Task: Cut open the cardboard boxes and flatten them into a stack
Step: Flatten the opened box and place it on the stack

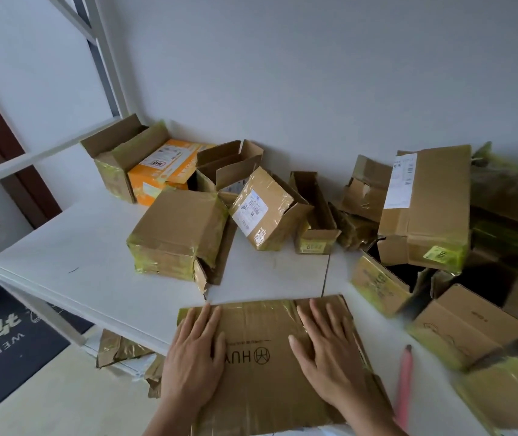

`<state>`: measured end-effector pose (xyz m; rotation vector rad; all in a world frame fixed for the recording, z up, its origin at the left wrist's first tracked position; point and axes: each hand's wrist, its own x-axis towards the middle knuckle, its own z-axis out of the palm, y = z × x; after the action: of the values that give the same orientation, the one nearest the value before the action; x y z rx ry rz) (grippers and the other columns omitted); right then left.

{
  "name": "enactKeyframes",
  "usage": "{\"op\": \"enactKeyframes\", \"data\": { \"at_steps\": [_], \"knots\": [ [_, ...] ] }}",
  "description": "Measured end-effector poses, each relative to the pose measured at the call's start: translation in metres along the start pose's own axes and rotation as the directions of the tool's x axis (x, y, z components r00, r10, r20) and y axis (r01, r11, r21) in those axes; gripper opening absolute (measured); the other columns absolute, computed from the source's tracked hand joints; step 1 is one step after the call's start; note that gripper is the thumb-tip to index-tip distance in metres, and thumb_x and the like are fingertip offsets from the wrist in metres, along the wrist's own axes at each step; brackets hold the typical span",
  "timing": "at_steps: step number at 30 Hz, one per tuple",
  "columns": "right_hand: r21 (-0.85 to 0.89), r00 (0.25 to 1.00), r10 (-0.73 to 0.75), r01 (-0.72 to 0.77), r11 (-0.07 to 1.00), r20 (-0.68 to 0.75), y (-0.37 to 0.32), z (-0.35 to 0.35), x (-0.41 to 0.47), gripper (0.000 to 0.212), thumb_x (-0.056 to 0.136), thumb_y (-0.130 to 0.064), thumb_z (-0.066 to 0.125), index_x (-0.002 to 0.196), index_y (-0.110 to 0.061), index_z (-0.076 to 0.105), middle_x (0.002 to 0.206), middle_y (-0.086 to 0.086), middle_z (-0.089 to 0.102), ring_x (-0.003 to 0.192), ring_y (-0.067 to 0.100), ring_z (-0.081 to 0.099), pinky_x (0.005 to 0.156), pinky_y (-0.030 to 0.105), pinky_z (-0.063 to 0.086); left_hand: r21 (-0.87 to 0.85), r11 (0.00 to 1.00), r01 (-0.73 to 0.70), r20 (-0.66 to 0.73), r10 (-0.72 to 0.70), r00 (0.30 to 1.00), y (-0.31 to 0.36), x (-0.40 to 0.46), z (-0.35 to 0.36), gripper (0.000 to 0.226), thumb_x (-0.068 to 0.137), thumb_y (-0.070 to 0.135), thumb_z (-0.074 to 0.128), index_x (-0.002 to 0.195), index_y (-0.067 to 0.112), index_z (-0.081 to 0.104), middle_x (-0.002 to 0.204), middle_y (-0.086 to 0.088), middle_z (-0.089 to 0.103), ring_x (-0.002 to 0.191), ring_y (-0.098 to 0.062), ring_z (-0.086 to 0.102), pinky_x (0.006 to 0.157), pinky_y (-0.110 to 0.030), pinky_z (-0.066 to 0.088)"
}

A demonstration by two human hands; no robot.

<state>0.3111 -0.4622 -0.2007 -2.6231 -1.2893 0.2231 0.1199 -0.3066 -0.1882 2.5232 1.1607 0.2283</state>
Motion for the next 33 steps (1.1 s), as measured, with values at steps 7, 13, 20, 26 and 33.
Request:
{"op": "enactKeyframes", "data": {
  "at_steps": [7,13,20,26,33],
  "knots": [
    [-0.116,0.998,0.019,-0.012,0.993,0.055,-0.003,0.000,0.002,0.090,0.070,-0.076,-0.032,0.150,-0.040,-0.014,0.158,-0.013,-0.026,0.147,0.019,-0.026,0.120,0.044,-0.016,0.119,0.992,-0.034,0.053,0.028,0.998,-0.003,0.006,0.005,0.074,0.080,0.063,-0.016,0.151,0.045,-0.006,0.161,0.013,-0.016,0.148,-0.015,-0.020,0.118,-0.033,-0.014],
    [-0.099,0.993,-0.046,0.057,0.994,0.105,-0.001,-0.007,-0.004,0.079,0.068,-0.084,-0.023,0.143,-0.059,-0.020,0.157,-0.022,-0.027,0.147,0.020,-0.028,0.120,0.048,-0.015,0.198,0.980,-0.021,0.045,0.012,0.999,0.005,0.002,0.013,0.085,0.079,0.070,-0.015,0.156,0.035,-0.005,0.164,0.000,-0.012,0.150,-0.026,-0.017,0.121,-0.040,-0.013],
    [-0.052,0.995,-0.040,0.045,0.998,0.092,-0.001,-0.006,0.002,0.076,0.078,-0.082,-0.001,0.149,-0.056,0.002,0.157,-0.029,-0.016,0.149,0.017,-0.020,0.119,0.045,-0.017,0.193,0.980,-0.050,-0.025,0.056,0.998,0.002,0.002,0.021,0.082,0.089,0.072,0.000,0.158,0.030,0.012,0.165,-0.002,0.004,0.153,-0.028,-0.002,0.122,-0.042,-0.006],
    [-0.143,0.999,-0.030,0.035,0.989,0.032,-0.005,-0.003,-0.014,0.083,0.076,-0.089,-0.002,0.150,-0.053,-0.006,0.159,-0.022,-0.015,0.151,0.022,-0.016,0.120,0.050,-0.012,0.217,0.974,-0.067,-0.012,0.072,0.997,0.001,-0.002,0.018,0.083,0.087,0.071,-0.004,0.158,0.031,0.010,0.166,-0.001,0.004,0.153,-0.027,-0.003,0.124,-0.045,0.000],
    [-0.184,0.998,-0.026,0.015,0.983,-0.057,-0.004,0.010,-0.008,0.075,0.083,-0.082,0.003,0.151,-0.052,0.009,0.161,-0.023,0.000,0.153,0.022,-0.003,0.121,0.048,-0.006,0.157,0.985,-0.072,-0.154,0.097,0.983,-0.006,-0.001,0.030,0.066,0.095,0.059,0.025,0.147,0.023,0.046,0.153,-0.005,0.043,0.144,-0.031,0.032,0.120,-0.048,0.020]
  ]
}}
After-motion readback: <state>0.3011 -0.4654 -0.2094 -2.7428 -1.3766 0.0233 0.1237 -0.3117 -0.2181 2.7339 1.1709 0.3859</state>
